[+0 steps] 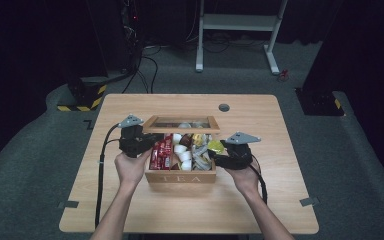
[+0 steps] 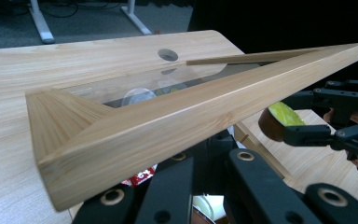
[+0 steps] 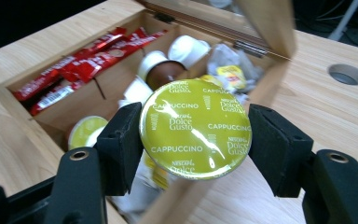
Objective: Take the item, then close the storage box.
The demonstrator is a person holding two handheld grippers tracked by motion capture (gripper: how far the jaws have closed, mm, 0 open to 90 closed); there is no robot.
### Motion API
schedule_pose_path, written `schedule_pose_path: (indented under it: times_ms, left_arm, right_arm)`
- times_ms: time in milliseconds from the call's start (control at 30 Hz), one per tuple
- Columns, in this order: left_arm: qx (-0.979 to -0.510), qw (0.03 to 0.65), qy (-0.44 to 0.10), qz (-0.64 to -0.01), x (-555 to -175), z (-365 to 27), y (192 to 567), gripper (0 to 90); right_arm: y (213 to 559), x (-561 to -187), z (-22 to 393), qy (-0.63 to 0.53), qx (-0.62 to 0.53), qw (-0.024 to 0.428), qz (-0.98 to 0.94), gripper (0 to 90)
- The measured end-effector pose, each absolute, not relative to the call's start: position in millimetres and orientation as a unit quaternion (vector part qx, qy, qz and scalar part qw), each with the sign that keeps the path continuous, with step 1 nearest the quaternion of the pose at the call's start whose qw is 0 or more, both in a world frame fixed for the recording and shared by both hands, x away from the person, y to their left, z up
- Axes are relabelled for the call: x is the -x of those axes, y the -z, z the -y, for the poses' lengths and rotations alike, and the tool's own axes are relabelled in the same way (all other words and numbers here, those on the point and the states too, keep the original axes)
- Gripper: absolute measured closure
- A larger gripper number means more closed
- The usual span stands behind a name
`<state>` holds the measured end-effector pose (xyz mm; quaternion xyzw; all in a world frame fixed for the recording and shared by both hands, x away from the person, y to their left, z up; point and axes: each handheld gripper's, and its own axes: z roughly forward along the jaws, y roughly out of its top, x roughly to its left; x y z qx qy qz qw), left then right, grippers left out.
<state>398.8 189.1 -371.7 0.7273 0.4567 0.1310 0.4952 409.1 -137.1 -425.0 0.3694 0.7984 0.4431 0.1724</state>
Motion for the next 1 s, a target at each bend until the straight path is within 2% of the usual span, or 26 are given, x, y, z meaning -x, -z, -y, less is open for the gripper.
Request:
schedule_pose_path:
  times_ms: [600,1000]
  left_arm:
    - [-0.731,0.493,-0.132,-0.454,-397,-190,372,90.0]
    - [-0.732,0.495,-0.131,-0.449,-394,-190,376,90.0]
  right_arm:
    - [431,-406,190,-0.439,-0.419,0.189,-0.772,38.2]
    - [434,-406,209,-0.422,-0.440,0.200,-0.767,38.2]
